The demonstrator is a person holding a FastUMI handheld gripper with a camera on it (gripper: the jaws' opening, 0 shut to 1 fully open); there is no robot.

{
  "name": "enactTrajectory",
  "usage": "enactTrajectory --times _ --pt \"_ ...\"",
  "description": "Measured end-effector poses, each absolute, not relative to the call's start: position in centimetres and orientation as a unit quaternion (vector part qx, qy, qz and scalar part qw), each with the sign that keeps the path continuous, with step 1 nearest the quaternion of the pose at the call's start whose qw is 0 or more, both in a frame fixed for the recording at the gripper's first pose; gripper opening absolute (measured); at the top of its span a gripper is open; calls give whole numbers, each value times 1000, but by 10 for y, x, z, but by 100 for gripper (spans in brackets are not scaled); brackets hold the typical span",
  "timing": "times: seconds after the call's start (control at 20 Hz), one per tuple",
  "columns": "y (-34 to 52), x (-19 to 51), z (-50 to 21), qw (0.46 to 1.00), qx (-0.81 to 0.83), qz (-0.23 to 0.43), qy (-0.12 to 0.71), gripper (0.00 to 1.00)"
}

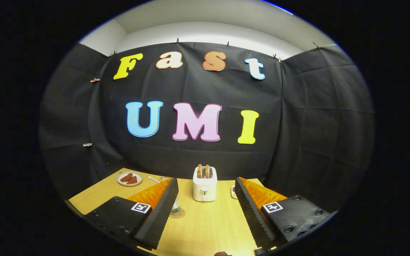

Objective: Take the bottle from table, then pour the juice into the cup, finally place the bottle on the coaster

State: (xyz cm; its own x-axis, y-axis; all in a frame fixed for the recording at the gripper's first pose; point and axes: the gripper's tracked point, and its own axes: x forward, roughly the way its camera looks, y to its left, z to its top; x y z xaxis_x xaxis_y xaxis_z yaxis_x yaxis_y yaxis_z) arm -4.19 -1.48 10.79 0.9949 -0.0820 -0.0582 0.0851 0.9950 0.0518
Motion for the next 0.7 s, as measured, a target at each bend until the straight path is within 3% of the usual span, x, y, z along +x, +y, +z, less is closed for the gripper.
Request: enactTrajectory --times 0.25,0.7 --pt "-25 -62 92 997 41 -51 33 98" --pt "-32 -30 75 999 16 -19 23 98"
